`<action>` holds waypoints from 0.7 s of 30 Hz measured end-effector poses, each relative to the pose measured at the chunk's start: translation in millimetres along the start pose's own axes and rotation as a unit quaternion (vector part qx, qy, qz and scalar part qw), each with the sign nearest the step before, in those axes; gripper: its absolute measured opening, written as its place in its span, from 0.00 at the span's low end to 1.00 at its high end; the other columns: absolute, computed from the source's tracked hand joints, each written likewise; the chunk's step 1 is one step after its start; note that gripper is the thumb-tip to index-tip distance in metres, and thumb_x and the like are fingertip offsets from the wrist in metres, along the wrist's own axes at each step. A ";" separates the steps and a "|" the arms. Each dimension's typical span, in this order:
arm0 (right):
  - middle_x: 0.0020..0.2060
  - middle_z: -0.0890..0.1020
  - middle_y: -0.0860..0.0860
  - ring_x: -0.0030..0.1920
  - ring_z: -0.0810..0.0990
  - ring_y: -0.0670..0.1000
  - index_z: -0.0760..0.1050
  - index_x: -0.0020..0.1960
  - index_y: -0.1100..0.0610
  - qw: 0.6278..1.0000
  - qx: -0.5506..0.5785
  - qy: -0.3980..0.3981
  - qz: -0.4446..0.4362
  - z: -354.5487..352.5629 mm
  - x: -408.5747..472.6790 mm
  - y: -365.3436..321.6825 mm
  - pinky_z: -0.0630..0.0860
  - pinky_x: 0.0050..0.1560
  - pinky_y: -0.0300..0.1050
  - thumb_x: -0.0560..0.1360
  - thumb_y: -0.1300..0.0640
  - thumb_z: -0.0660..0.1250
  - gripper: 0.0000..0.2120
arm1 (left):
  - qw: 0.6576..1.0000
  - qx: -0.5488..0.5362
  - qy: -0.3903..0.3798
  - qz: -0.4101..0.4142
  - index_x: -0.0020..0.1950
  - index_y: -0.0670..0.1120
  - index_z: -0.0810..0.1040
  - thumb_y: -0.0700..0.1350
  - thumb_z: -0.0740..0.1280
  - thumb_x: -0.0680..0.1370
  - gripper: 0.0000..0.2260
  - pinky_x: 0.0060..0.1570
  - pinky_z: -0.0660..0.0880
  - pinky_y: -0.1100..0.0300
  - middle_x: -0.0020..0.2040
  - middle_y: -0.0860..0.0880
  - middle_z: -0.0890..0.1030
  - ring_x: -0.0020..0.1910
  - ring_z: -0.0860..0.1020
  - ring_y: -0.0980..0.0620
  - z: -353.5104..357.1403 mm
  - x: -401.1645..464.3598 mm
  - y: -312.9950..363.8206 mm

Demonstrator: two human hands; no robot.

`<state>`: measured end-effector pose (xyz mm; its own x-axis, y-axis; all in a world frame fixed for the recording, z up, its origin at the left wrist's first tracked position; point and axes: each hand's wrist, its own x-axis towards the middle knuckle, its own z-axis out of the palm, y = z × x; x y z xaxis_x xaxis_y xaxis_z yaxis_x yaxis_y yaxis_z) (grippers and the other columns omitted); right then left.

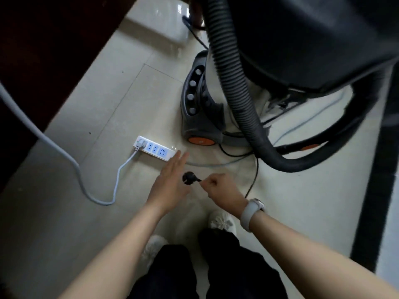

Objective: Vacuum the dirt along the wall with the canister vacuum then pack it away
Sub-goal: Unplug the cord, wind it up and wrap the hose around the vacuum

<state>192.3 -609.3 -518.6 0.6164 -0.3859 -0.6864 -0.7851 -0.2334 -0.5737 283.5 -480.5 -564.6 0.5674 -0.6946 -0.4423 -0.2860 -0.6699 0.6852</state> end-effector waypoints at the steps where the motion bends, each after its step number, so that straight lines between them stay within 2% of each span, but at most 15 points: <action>1: 0.29 0.72 0.47 0.37 0.73 0.50 0.68 0.31 0.52 1.000 0.012 -0.008 0.014 -11.4 -22.3 -3.8 0.66 0.37 0.39 0.77 0.57 0.64 0.16 | 0.999 0.021 -0.015 0.032 0.76 0.54 0.57 0.43 0.70 0.74 0.34 0.69 0.58 0.58 0.77 0.55 0.56 0.75 0.54 0.55 -6.3 -13.0 22.2; 3: 0.31 0.74 0.48 0.36 0.73 0.49 0.68 0.32 0.52 0.999 0.015 -0.016 0.037 -35.2 -67.5 -11.8 0.67 0.35 0.39 0.76 0.56 0.64 0.14 | 0.994 0.049 -0.033 0.091 0.68 0.46 0.72 0.42 0.67 0.76 0.20 0.67 0.61 0.59 0.70 0.50 0.71 0.71 0.65 0.50 -18.3 -39.1 65.8; 5: 0.30 0.74 0.48 0.34 0.72 0.48 0.67 0.32 0.52 0.998 0.005 -0.025 0.050 -59.2 -111.5 -18.9 0.65 0.32 0.39 0.76 0.54 0.65 0.15 | 0.991 0.042 -0.064 0.108 0.58 0.43 0.80 0.41 0.64 0.78 0.10 0.61 0.68 0.57 0.58 0.46 0.80 0.61 0.75 0.47 -31.0 -66.2 105.6; 7: 0.27 0.72 0.46 0.33 0.71 0.48 0.66 0.30 0.52 0.998 -0.001 -0.025 0.053 -81.0 -153.5 -23.7 0.63 0.34 0.40 0.76 0.55 0.65 0.17 | 0.986 0.060 -0.102 0.121 0.57 0.44 0.80 0.42 0.63 0.79 0.09 0.57 0.70 0.55 0.55 0.47 0.79 0.57 0.76 0.47 -42.0 -91.8 137.0; 10: 0.26 0.71 0.45 0.29 0.69 0.42 0.67 0.30 0.52 0.996 0.064 -0.002 0.063 -108.6 -209.7 -27.2 0.63 0.31 0.33 0.76 0.58 0.66 0.17 | 0.968 0.081 -0.174 0.164 0.64 0.49 0.74 0.41 0.62 0.78 0.15 0.62 0.67 0.58 0.61 0.52 0.73 0.62 0.70 0.52 -48.8 -122.6 177.8; 13: 0.26 0.71 0.47 0.26 0.67 0.41 0.71 0.33 0.56 0.988 0.133 0.012 0.079 -130.3 -259.5 -31.3 0.64 0.29 0.31 0.76 0.60 0.66 0.13 | 0.950 0.079 -0.225 0.201 0.62 0.47 0.74 0.41 0.63 0.77 0.13 0.65 0.63 0.61 0.61 0.52 0.75 0.65 0.68 0.54 -55.3 -146.7 220.0; 16: 0.27 0.72 0.47 0.23 0.68 0.38 0.74 0.40 0.61 0.983 0.171 0.020 0.067 -146.9 -303.3 -38.7 0.64 0.29 0.28 0.76 0.60 0.66 0.08 | 0.946 0.111 -0.220 0.212 0.57 0.46 0.76 0.43 0.63 0.79 0.09 0.58 0.69 0.56 0.55 0.50 0.79 0.58 0.74 0.51 -71.8 -170.6 257.1; 18: 0.29 0.73 0.45 0.26 0.70 0.36 0.75 0.41 0.61 0.982 0.176 0.043 0.044 -156.3 -327.0 -44.4 0.65 0.31 0.27 0.77 0.58 0.66 0.08 | 0.948 0.108 -0.198 0.224 0.57 0.46 0.76 0.43 0.62 0.79 0.08 0.53 0.71 0.55 0.53 0.50 0.79 0.54 0.76 0.51 -86.0 -188.3 276.0; 21: 0.29 0.72 0.44 0.29 0.70 0.38 0.74 0.38 0.57 0.995 0.086 0.056 -0.005 -168.3 -356.2 -51.4 0.65 0.34 0.31 0.78 0.53 0.64 0.12 | 0.948 0.115 -0.144 0.258 0.55 0.46 0.75 0.43 0.62 0.79 0.06 0.48 0.71 0.57 0.49 0.52 0.77 0.49 0.75 0.52 -111.5 -215.0 295.4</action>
<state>2.7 -610.1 -169.4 0.6063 -0.4836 -0.6313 -0.7508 -0.0863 -0.6549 163.1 -499.8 -202.6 0.0812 -0.9661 -0.2452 -0.6474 -0.2382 0.7240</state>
